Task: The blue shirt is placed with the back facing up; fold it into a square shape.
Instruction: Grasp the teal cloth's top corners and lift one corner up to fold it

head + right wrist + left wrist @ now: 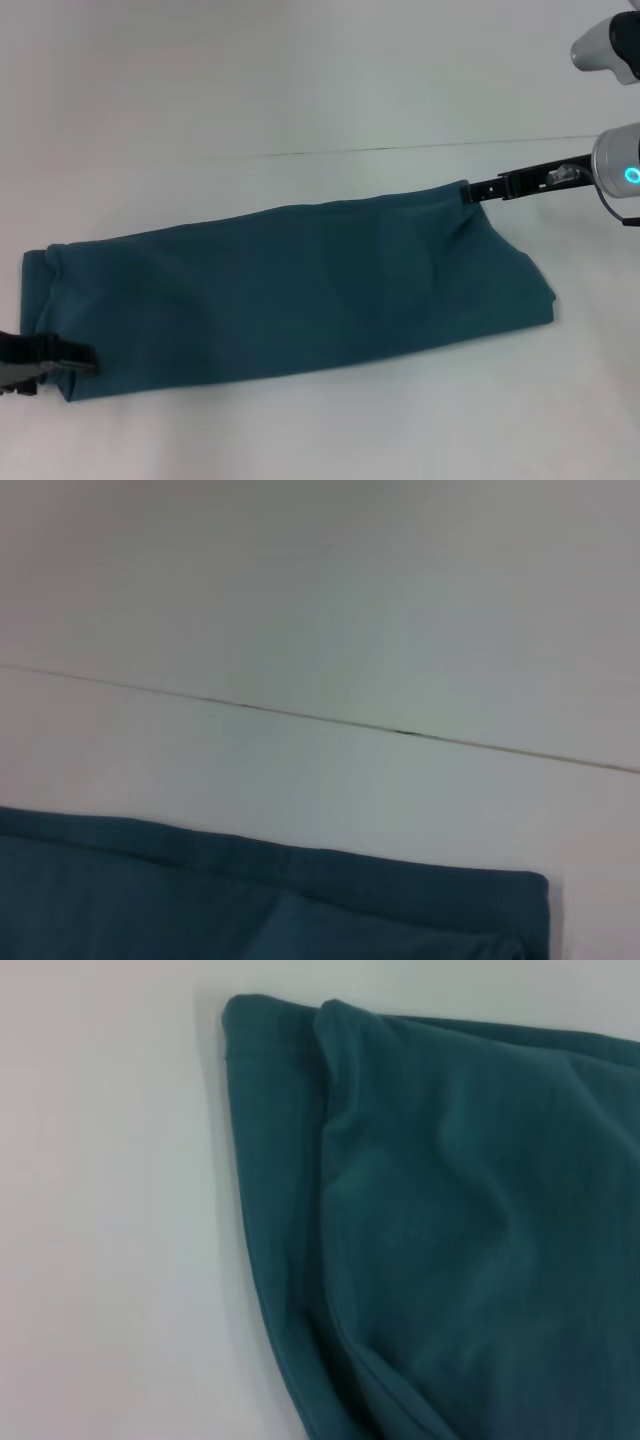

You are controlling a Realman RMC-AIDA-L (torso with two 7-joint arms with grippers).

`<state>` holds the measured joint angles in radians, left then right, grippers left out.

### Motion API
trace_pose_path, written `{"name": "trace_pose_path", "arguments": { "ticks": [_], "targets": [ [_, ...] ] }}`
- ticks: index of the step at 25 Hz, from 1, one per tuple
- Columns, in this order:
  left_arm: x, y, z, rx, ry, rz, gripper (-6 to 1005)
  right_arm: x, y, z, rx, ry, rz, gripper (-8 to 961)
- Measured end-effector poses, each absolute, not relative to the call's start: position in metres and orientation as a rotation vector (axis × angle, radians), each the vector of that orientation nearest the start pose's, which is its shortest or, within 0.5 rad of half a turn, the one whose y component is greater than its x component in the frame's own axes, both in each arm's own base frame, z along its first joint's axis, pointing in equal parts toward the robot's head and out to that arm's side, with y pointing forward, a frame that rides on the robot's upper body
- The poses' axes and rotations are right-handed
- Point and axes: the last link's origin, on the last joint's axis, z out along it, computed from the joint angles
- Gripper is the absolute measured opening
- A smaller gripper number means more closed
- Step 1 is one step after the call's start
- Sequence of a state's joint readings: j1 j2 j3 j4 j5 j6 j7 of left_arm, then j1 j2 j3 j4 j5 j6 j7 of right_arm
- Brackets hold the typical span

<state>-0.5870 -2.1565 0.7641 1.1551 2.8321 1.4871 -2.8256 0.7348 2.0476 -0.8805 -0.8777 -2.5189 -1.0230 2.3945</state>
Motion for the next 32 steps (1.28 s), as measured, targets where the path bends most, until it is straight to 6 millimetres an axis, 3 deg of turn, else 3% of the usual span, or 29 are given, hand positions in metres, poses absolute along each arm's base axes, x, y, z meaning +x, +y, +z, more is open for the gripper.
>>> {"name": "trace_pose_path", "arguments": {
  "ticks": [10,16,26,32],
  "targets": [
    [-0.288,0.356,0.039,-1.868,-1.821,0.133,864,0.243,0.441,0.042,-2.158,1.161,0.098,919],
    [-0.284,0.357,0.035,-1.901,-1.812,0.130,760,0.243,0.442,0.042,-2.159,1.160,0.098,918],
    [-0.280,0.358,0.030,-1.938,-1.783,0.153,518,0.242,0.441,0.042,-2.163,1.161,0.100,919],
    [-0.281,0.358,0.028,-1.939,-1.785,0.157,278,0.243,0.440,0.041,-2.164,1.168,0.101,918]
  ]
}}
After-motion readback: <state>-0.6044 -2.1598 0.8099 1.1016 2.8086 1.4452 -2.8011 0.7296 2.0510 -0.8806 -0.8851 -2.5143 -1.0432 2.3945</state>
